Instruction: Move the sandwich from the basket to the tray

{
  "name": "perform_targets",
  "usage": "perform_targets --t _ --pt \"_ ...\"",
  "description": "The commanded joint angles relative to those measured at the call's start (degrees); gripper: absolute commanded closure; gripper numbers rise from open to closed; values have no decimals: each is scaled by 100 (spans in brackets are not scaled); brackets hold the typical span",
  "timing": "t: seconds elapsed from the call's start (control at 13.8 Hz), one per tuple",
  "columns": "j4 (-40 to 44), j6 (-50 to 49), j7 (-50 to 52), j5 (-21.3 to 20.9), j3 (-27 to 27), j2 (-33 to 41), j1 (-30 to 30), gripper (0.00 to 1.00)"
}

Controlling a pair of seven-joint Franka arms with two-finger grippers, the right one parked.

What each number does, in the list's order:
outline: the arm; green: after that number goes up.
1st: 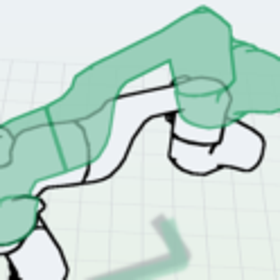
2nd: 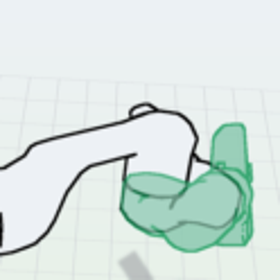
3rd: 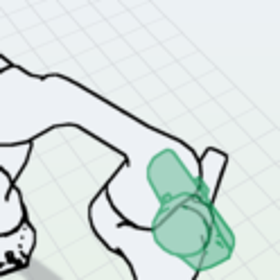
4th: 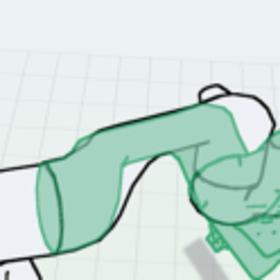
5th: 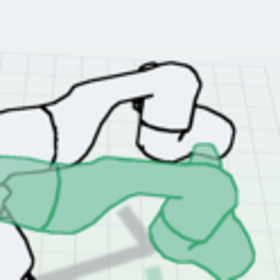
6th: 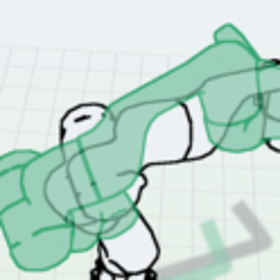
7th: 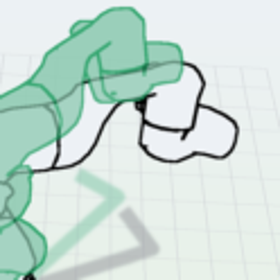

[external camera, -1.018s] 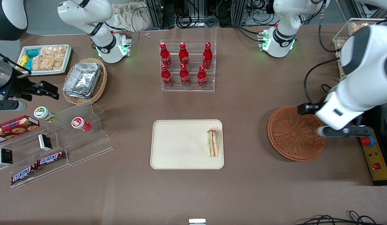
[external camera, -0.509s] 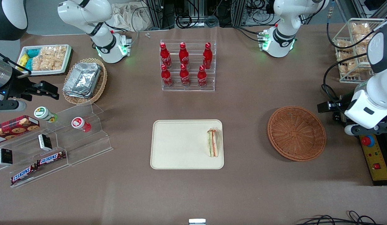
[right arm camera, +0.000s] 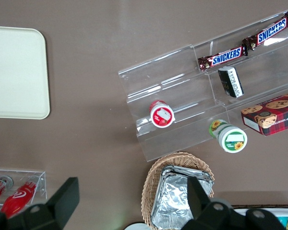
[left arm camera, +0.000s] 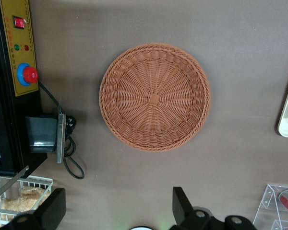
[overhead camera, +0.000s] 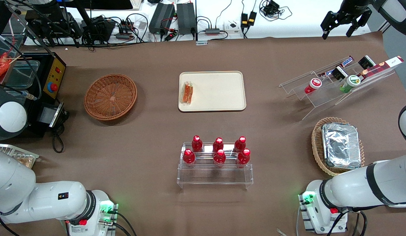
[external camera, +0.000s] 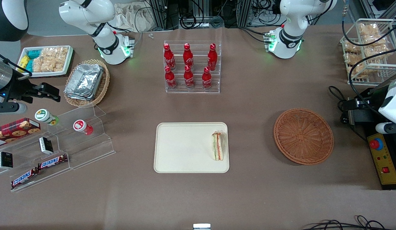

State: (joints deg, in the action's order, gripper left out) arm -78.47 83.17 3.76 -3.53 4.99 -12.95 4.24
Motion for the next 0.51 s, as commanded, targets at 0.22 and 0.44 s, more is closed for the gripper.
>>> perform_targets --t 0.22,0.44 --pt "-1073 489 -86 98 -350 697 -371 0" --pt "-1460 700 -86 98 -350 934 -362 0"
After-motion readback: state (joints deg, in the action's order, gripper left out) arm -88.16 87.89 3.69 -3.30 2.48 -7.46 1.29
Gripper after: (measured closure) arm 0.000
